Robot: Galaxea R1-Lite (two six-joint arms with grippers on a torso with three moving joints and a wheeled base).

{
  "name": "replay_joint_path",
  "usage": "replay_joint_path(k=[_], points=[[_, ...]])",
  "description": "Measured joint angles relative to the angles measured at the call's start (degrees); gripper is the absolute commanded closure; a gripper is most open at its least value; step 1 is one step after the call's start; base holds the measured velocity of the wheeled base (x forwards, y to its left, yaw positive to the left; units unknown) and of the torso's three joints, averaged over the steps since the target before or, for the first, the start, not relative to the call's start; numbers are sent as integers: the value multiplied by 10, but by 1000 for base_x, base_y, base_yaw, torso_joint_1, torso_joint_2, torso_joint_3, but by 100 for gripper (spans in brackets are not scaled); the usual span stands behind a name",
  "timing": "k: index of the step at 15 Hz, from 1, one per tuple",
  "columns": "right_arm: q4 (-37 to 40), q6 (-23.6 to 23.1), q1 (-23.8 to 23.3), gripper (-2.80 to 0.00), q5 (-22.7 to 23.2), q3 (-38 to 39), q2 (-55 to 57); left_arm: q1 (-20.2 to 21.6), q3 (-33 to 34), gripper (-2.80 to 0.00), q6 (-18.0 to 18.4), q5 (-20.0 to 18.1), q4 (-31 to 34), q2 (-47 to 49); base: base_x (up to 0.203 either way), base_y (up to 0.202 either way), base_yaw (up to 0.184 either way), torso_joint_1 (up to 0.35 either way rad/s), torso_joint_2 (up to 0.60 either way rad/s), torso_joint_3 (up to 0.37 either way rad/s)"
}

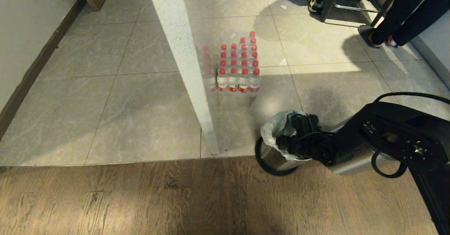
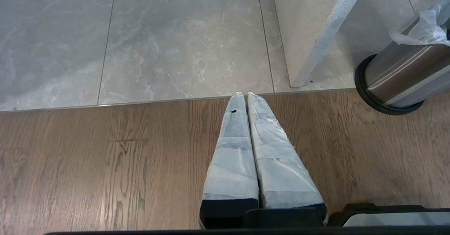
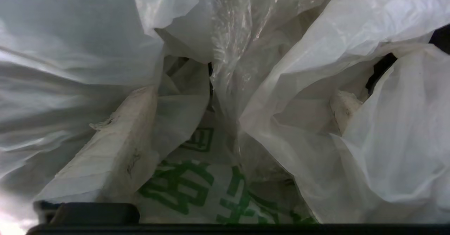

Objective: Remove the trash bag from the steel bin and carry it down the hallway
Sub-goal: Pick up the trash bag

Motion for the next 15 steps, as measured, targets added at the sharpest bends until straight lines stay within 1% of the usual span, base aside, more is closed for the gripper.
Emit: replay_joint_path(k=[2, 12, 15], points=[[2, -9, -1, 0, -2, -3, 4, 0, 0, 0, 0, 0, 0, 0, 0, 0, 0, 0, 0, 0], [4, -9, 2, 0, -17, 5, -13, 0, 0, 0, 0, 0, 1, 0, 0, 0, 0, 0, 0, 0], [8, -7, 2, 0, -16, 20, -37, 0, 0, 0, 0, 0, 1, 0, 0, 0, 0, 0, 0, 0]])
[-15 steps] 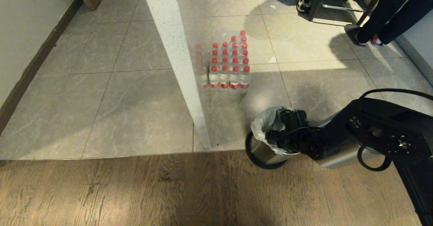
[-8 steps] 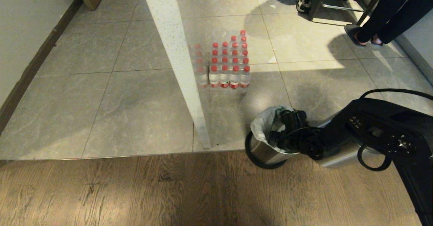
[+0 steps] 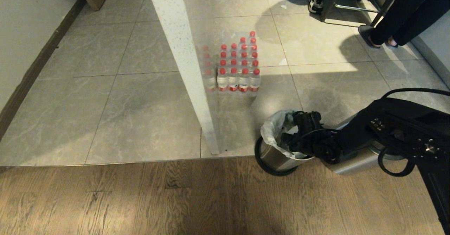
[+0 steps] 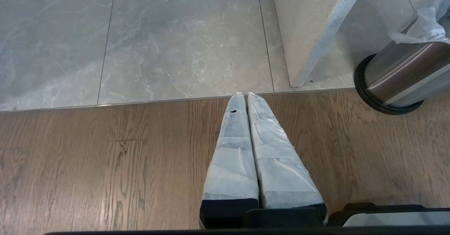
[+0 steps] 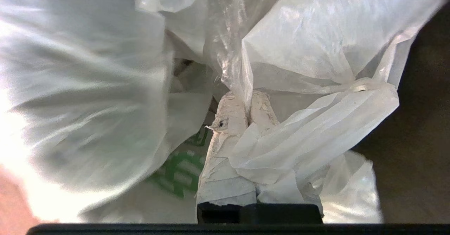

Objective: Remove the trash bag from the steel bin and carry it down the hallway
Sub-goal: Pick up the trash bag, then put the trash bag at the door

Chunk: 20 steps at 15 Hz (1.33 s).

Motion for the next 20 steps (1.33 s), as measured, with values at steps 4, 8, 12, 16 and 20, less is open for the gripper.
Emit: replay_joint_path(k=[4, 8, 12, 16, 20], points=[[0, 2, -1, 0, -1, 62, -82, 0, 0, 0, 0, 0, 0, 0, 0, 0, 0, 0, 0, 0], [1, 3, -5, 0, -1, 114, -157, 0, 0, 0, 0, 0, 0, 0, 0, 0, 0, 0, 0, 0], [8, 15, -12, 0, -5, 158, -251, 0, 0, 0, 0, 0, 0, 0, 0, 0, 0, 0, 0, 0], [23, 22, -27, 0, -5, 195, -355, 0, 0, 0, 0, 0, 0, 0, 0, 0, 0, 0, 0, 0], [45, 20, -42, 0, -4, 212, -472, 0, 0, 0, 0, 0, 0, 0, 0, 0, 0, 0, 0, 0]])
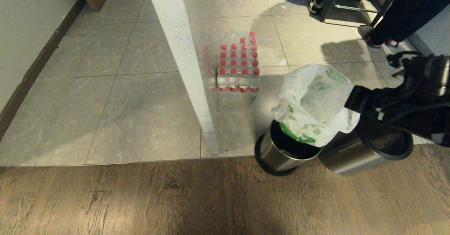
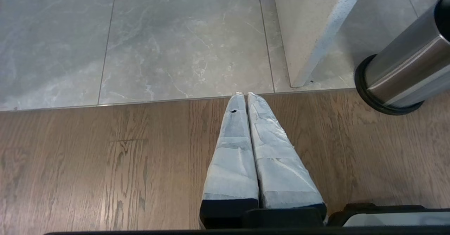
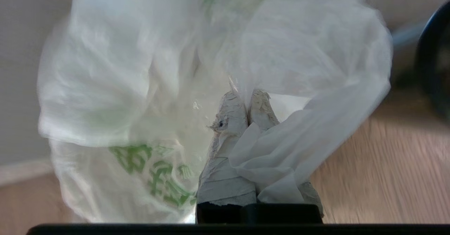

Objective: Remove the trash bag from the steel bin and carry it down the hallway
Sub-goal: Put the trash bag at the door

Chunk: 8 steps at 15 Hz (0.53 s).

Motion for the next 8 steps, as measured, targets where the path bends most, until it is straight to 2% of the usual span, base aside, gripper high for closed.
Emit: replay_joint_path(k=[5, 8], points=[[29, -1, -12, 0, 6, 30, -151, 0, 0, 0, 0, 0, 0, 0, 0, 0, 0, 0, 0, 0], [86, -23, -25, 0, 12, 82, -265, 0, 0, 0, 0, 0, 0, 0, 0, 0, 0, 0, 0, 0]])
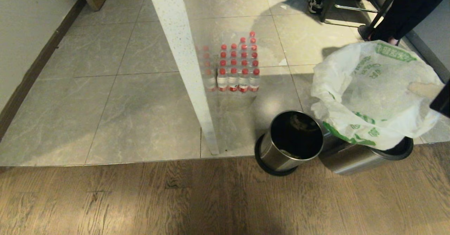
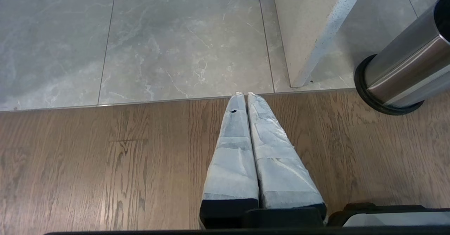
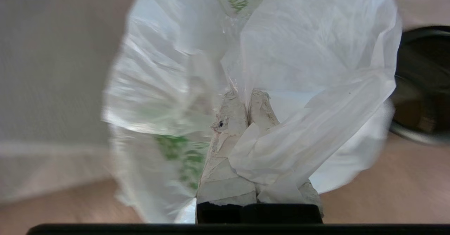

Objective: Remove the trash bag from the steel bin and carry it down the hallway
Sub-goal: Put the trash bag at the door

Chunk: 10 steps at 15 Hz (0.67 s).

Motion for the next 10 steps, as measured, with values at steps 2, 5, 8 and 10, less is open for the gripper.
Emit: replay_joint_path(k=[2, 5, 8, 10], points=[[46, -35, -17, 0, 27, 54, -88, 0, 0, 0, 0, 0, 0, 0, 0, 0, 0, 0, 0, 0], [87, -95, -42, 0, 62, 168, -226, 0, 0, 0, 0, 0, 0, 0, 0, 0, 0, 0, 0, 0], [185, -158, -99, 0, 114, 233, -348, 0, 0, 0, 0, 0, 0, 0, 0, 0, 0, 0, 0, 0], [235, -172, -114, 0, 114, 266, -415, 0, 0, 0, 0, 0, 0, 0, 0, 0, 0, 0, 0, 0]])
